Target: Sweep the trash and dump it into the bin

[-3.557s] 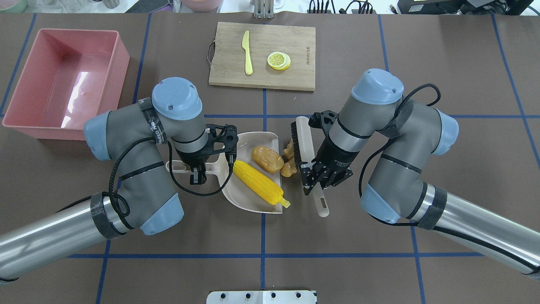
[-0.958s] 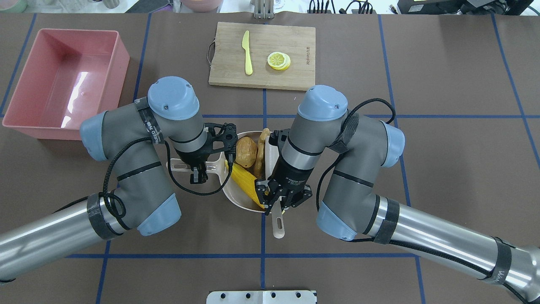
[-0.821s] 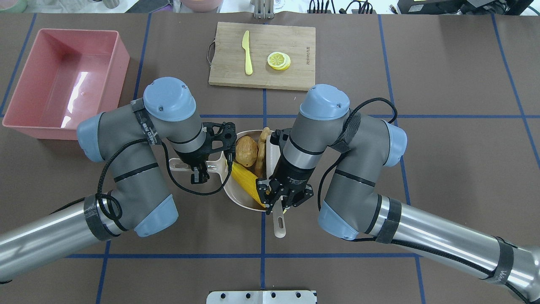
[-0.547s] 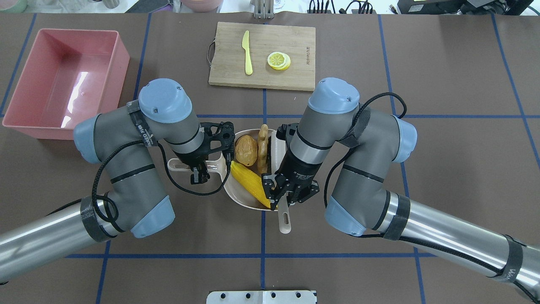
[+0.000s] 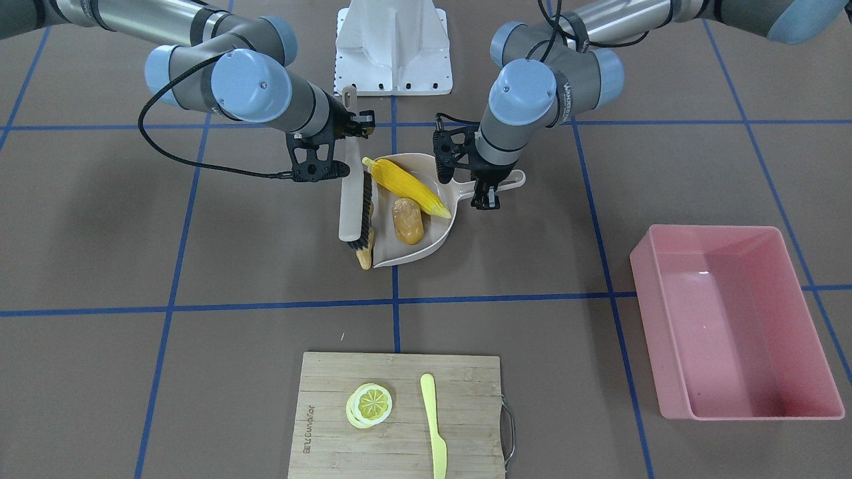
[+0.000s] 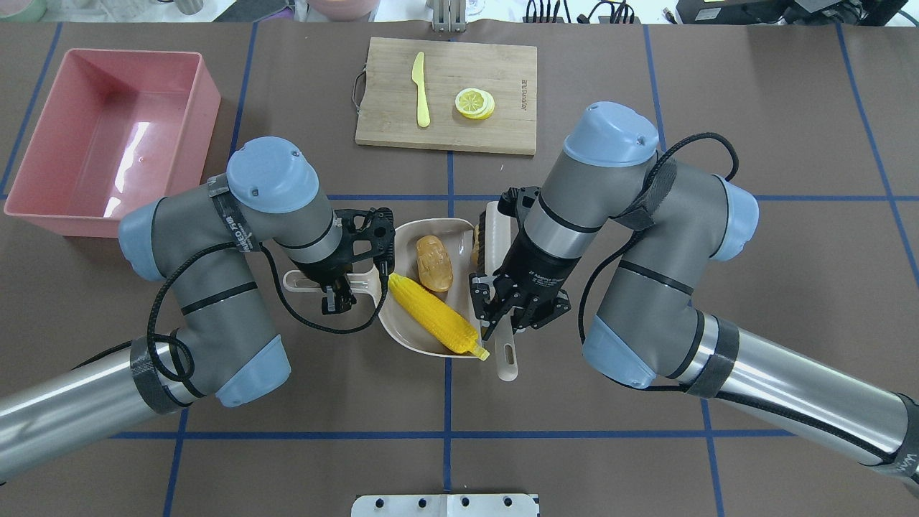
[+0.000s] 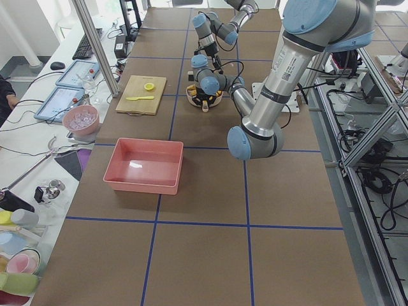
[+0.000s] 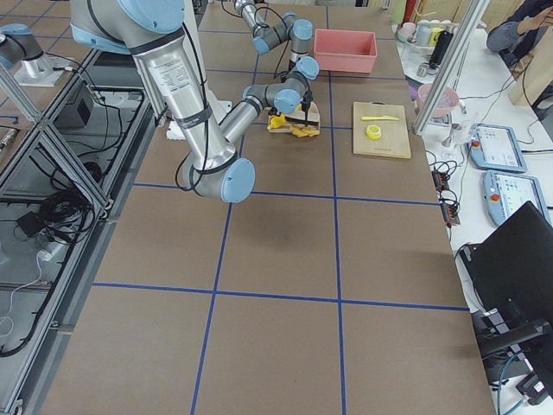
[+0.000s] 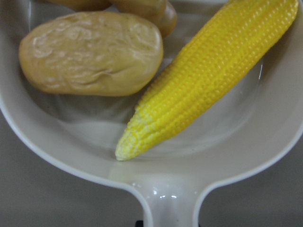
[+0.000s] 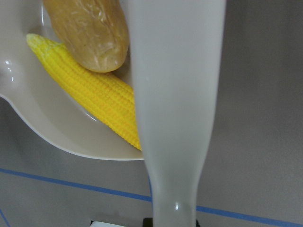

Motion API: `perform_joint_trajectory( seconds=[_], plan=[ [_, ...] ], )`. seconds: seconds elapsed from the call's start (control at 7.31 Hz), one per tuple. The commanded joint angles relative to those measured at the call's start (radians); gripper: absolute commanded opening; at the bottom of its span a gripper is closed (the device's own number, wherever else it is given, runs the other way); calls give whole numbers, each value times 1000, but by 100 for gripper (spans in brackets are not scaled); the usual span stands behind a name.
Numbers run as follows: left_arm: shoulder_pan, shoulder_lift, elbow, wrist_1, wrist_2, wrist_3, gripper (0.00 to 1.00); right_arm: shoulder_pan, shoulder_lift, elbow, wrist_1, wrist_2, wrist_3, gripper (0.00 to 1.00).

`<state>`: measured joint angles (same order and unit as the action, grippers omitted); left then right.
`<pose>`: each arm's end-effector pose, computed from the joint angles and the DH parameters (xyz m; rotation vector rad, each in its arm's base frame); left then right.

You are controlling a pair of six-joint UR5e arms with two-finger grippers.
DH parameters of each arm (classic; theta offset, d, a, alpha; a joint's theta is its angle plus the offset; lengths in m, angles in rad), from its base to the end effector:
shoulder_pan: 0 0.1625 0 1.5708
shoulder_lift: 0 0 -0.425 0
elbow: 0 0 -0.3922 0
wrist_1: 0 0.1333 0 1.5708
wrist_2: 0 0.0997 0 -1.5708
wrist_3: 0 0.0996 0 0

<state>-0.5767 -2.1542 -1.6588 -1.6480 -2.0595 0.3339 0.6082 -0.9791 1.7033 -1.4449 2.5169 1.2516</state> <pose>0.5179 -0.4401 0.2698 0.5950 0.7432 1.4189 -0.4955 -0.4090 0.2189 -0.4394 -1.0906 -0.1467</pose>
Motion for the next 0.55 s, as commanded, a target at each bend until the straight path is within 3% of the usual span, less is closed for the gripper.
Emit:
perform_joint_trajectory(
  seconds=[0.0, 0.41],
  plan=[
    [0, 16, -1, -36, 1, -10, 0, 12, -3, 19, -15, 0, 0, 0],
    [0, 23, -1, -58, 1, -22, 0, 18, -79, 18, -2, -6, -53, 0]
  ],
)
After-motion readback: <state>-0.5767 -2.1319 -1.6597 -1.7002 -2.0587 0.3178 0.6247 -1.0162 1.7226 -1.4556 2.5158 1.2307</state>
